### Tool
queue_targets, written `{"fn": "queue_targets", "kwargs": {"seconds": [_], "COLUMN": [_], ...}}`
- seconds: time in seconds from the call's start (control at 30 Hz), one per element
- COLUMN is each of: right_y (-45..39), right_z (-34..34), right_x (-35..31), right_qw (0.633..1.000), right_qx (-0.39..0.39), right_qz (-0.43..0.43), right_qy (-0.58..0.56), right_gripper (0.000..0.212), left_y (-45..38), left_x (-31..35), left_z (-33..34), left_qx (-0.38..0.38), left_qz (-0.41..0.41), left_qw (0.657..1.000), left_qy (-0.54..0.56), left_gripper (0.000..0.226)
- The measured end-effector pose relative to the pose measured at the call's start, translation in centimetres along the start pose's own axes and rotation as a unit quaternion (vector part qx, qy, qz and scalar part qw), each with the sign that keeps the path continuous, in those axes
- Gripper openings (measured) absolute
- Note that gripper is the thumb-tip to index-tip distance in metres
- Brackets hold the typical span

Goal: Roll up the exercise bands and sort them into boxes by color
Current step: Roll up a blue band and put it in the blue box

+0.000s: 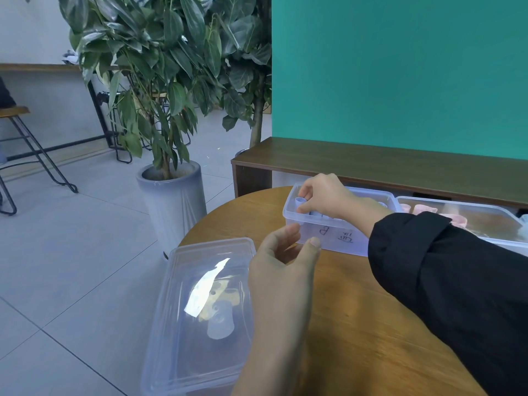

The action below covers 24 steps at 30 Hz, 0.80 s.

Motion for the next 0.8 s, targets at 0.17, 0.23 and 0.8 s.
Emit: {"fn": "queue_targets", "kwargs": {"seconds": [0.17,0.23,0.8], "right_y": [-0.1,-0.2,1.1], "right_z": [0.3,0.2,-1.3], "right_x": [-0.1,0.2,1.2], "right_qw": [1.0,1.0,0.996], "right_qx": [0.006,0.007,0.006], "right_qz": [0.001,0.005,0.018], "right_qy": [-0.018,-0.026,-0.085], "right_gripper": [0.033,0.034,0.033], "left_y": [0.0,0.0,0.1], "left_x": [-0.1,-0.1,-0.2], "left_z": [0.0,0.0,0.4], "left_qx": [-0.003,-0.003,-0.001], "left_qz": [-0.004,-0.004,-0.013], "left_qw": [1.0,1.0,1.0], "left_qy": [0.004,0.003,0.004], "left_gripper": [0.029,0.029,0.029]}}
Point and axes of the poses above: each hand's wrist, its own y-axis away from the middle knuckle, its own z-axis out of the palm, x = y × z, the point moved 5 cm from there along -y, towards the middle knuckle, and after that the axes turned 3 degrees about z, right-handed, at the moved point
